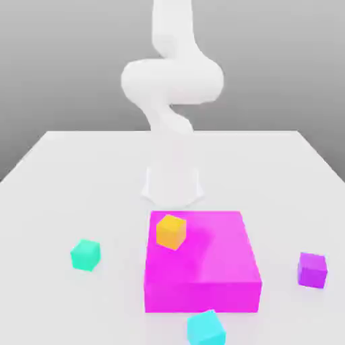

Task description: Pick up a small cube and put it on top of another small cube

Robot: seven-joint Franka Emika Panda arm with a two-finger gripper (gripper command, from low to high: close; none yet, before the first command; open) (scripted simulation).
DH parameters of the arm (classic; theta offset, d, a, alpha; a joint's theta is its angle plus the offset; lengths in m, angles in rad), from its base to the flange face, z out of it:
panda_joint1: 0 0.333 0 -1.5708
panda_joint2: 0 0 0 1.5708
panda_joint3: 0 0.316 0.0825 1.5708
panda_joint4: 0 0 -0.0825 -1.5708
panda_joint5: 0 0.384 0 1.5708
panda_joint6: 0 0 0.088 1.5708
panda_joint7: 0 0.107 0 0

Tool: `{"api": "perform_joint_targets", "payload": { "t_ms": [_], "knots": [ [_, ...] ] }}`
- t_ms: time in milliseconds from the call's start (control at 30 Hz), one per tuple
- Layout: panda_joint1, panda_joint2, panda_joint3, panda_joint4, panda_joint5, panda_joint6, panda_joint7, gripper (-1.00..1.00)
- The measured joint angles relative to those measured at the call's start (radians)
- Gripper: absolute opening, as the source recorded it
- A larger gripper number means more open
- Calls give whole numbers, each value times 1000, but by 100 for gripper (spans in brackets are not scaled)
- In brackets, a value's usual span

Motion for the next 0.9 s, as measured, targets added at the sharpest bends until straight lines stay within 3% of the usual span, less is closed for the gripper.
{"api": "perform_joint_targets", "payload": {
  "t_ms": [300,500,600,700,800,900],
  "knots": [
    [-151,321,-94,-232,-131,228,-20,0],
    [-227,526,-195,-383,-146,381,-85,0],
    [-248,627,-246,-459,-94,459,-159,0],
    [-271,730,-273,-517,38,539,-281,0],
    [-323,837,-178,-507,172,622,-379,0],
    [-414,945,-68,-486,242,708,-433,0]
  ]
}}
